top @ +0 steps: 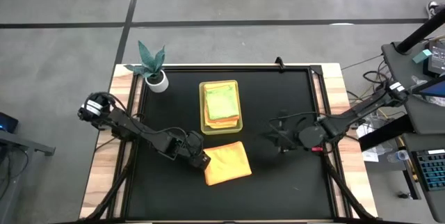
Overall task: Fold microfiber towels
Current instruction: Fold the orange microfiber cloth
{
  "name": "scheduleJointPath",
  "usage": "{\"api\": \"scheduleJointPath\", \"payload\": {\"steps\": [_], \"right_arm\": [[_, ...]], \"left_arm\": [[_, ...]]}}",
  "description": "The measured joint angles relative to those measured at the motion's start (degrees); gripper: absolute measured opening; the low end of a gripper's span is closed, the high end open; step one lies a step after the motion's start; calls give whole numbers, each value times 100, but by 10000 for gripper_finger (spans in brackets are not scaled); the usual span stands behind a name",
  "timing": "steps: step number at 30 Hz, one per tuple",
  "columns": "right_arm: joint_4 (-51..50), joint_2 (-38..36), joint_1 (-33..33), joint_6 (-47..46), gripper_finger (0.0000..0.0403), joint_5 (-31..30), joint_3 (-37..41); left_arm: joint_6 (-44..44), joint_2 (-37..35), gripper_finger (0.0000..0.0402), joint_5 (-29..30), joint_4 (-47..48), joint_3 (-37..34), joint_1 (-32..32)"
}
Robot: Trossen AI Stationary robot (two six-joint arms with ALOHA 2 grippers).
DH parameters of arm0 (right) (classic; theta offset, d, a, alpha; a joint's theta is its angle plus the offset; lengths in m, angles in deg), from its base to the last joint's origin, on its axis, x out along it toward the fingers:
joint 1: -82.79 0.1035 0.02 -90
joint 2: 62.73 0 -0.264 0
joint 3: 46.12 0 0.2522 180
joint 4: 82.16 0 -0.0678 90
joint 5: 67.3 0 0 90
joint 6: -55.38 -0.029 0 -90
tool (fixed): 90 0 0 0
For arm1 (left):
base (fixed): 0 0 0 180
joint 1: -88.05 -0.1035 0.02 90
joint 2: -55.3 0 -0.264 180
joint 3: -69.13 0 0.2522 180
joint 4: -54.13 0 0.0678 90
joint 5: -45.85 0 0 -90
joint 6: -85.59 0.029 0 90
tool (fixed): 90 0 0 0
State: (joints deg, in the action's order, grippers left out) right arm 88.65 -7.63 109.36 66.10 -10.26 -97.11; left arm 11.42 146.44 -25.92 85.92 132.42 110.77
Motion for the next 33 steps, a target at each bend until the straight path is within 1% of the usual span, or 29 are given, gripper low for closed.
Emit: {"api": "scheduleJointPath", "payload": {"steps": [4, 9, 18, 23, 29, 33], "right_arm": [[-17, -337, 1, -8, 9, 45, 77], [-192, -424, 1, -74, 9, 148, 154], [-97, -405, 1, 79, 9, 145, 153], [-102, -403, 1, 70, 9, 145, 152], [-104, -403, 1, 59, 9, 145, 151], [-106, -403, 1, 44, 9, 145, 149]], "left_arm": [[-48, 128, 97, -13, -5, 14, -16], [7, 189, 71, -11, -38, 12, -22], [724, 189, 4, 104, -155, 164, -22], [920, 73, 1, 157, -7, 253, -22], [872, -145, 0, 151, 548, 404, -22], [790, -183, 0, -134, 600, 434, -23]]}}
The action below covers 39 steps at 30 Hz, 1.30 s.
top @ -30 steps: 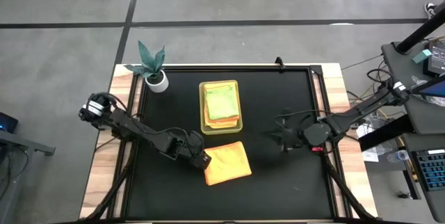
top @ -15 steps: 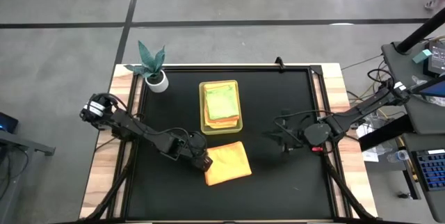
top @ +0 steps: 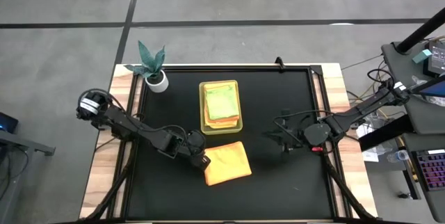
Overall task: Fold microfiber towels
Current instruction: Fold the orange microfiber cloth
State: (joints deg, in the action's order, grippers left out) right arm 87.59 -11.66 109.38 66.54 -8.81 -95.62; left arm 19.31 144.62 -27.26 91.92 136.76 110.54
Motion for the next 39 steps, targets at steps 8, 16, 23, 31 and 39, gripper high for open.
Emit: {"api": "scheduleJointPath", "payload": {"steps": [8, 16, 23, 31, 39], "right_arm": [[0, 0, 0, -3, 9, 0, 0], [-2, 0, 0, -3, 9, 0, -3], [-17, 0, 0, -3, 9, 0, -5], [-20, 0, 0, -3, 9, 0, -7], [-22, 0, 0, -3, 9, 0, -7]], "left_arm": [[-737, 28, 49, -15, 1, -42, -14], [-1124, 232, 154, 163, 12, -72, -95], [-1110, 463, 180, 41, -68, -50, -117], [-974, 459, 173, -96, -197, -50, -124], [-791, 459, 123, -181, -553, -50, -128]]}}
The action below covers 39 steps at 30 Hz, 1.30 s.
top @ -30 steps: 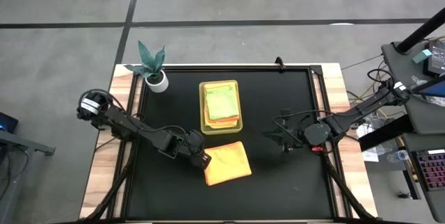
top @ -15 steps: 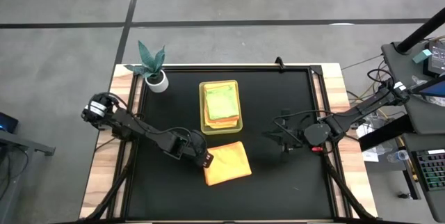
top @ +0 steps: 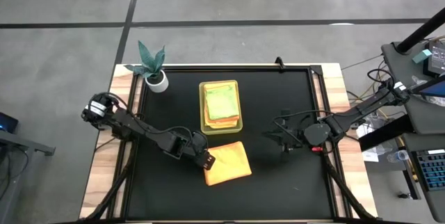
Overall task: Fold microfiber towels
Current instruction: Fold the orange microfiber cloth
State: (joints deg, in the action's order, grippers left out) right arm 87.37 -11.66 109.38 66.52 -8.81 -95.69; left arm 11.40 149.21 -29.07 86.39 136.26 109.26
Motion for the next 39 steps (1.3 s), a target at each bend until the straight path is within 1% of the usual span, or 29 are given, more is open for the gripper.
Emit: {"api": "scheduleJointPath", "payload": {"steps": [5, 10, 11, 18, 22, 27, 35, 37, 39], "right_arm": [[0, 0, 0, 0, 9, 0, 0], [0, 0, 0, 0, 9, 0, 0], [0, 0, 0, 0, 9, 0, 0], [-2, 0, 0, 2, 9, 0, 0], [-2, 0, 0, 2, 9, 0, 0], [-2, 0, 0, 2, 9, 0, 0], [-4, 2, 0, 2, 9, 0, 0], [-2, 2, 0, 2, 9, 0, 0], [-3, 2, 0, 2, 9, 0, 0]], "left_arm": [[173, 0, 81, -9, 2, 0, -3], [463, -17, 15, -14, 65, 41, -15], [505, -50, 8, -15, 133, 73, -15], [570, -363, 2, -35, 970, 248, -15], [561, -371, 2, -60, 941, 170, -15], [412, -125, 2, -265, 957, 88, -22], [265, 52, 2, -311, 906, 70, -24], [259, 63, 8, -311, 924, 63, -26], [276, 61, 23, -311, 914, 65, -26]]}}
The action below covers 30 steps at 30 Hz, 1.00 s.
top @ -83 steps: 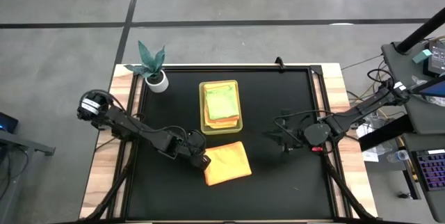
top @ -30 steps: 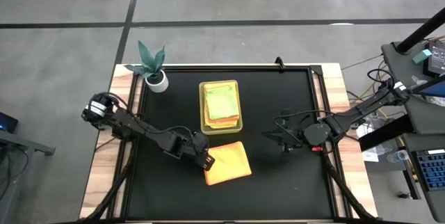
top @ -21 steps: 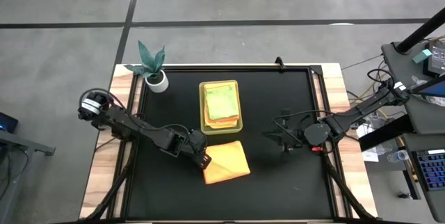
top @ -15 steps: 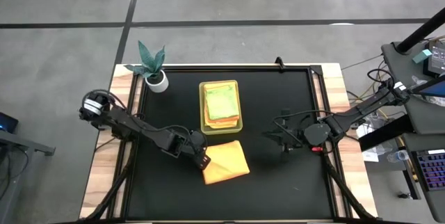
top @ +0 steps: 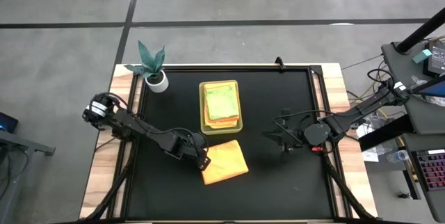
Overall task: Fold microfiber towels
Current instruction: Fold the orange microfiber cloth, then put the folded orange microfiber fiber cloth green microfiber cloth into the bin
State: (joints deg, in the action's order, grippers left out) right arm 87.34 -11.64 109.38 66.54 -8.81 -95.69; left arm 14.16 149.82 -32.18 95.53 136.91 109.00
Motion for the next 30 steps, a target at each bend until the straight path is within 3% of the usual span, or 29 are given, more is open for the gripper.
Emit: {"api": "scheduleJointPath", "payload": {"steps": [9, 14, 22, 30], "right_arm": [[-1, 0, 0, -15, 9, 0, 0], [-2, 0, 0, -15, 9, 0, 0], [-51, 43, 0, -787, 9, 32, 2], [523, 1061, 42, -1636, 9, 312, 214]], "left_arm": [[133, -60, 142, -268, 93, 7, 0], [336, -205, 186, -426, 549, 75, -8], [1184, -580, 200, -409, 632, 194, 29], [3403, -466, 200, 241, -1550, 81, 720]]}}
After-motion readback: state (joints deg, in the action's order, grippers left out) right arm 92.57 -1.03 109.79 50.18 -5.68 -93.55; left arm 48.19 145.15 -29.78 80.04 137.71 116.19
